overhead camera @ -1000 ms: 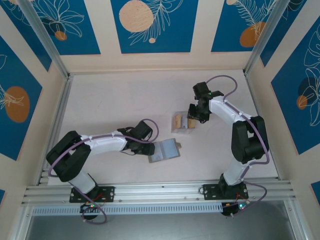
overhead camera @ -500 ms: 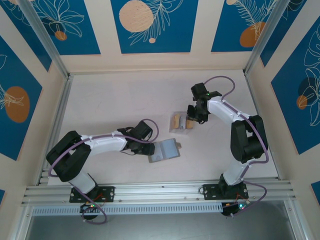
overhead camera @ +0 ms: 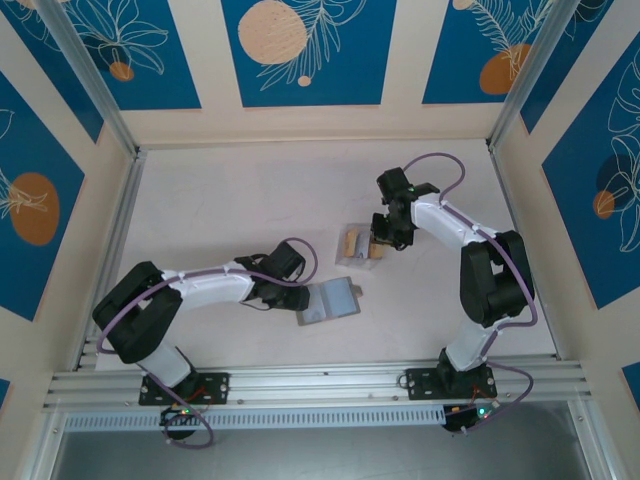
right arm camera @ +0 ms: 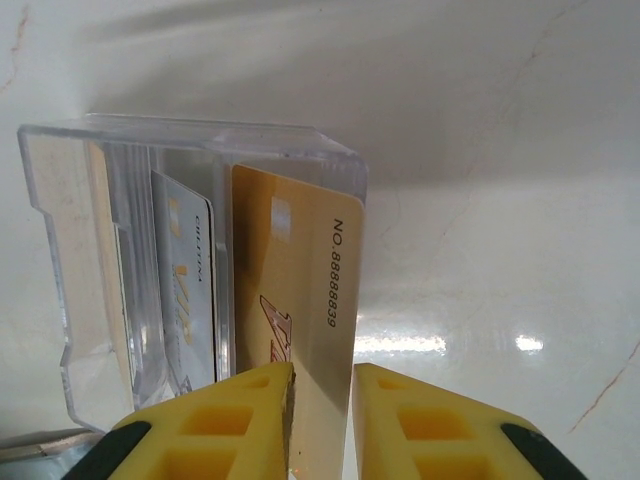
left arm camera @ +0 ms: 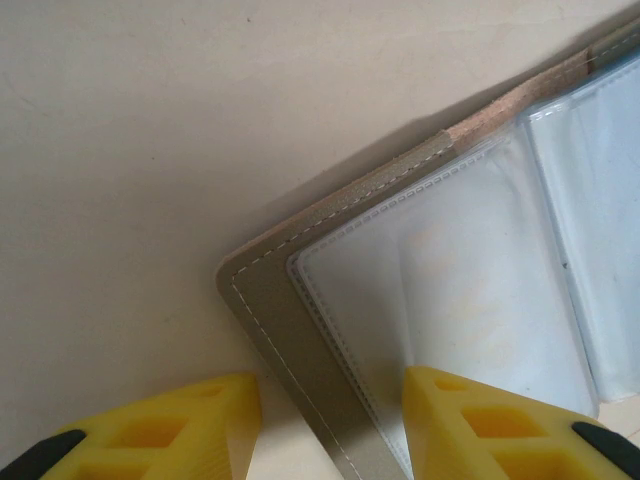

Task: Put the credit cards into the card holder
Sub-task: Pick up the credit card from the storage box.

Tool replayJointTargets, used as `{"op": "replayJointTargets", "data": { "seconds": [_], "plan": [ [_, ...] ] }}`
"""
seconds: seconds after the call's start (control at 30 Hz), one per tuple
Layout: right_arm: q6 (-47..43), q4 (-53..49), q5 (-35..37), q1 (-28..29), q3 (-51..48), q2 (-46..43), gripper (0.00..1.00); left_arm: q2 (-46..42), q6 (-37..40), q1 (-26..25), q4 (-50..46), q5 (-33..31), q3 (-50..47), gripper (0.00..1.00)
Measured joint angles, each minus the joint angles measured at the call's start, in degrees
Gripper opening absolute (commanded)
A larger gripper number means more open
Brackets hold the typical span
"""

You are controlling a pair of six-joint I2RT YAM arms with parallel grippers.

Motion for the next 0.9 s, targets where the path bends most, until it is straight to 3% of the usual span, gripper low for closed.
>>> {"op": "replayJointTargets", "data": {
  "seconds": [0.9],
  "plan": [
    [2.6, -1.92, 2.4, 2.25, 0.22, -0.2, 0.15, 0.17, -0.37, 0.04, 0.26, 0.0, -0.11, 0.43]
  ]
}}
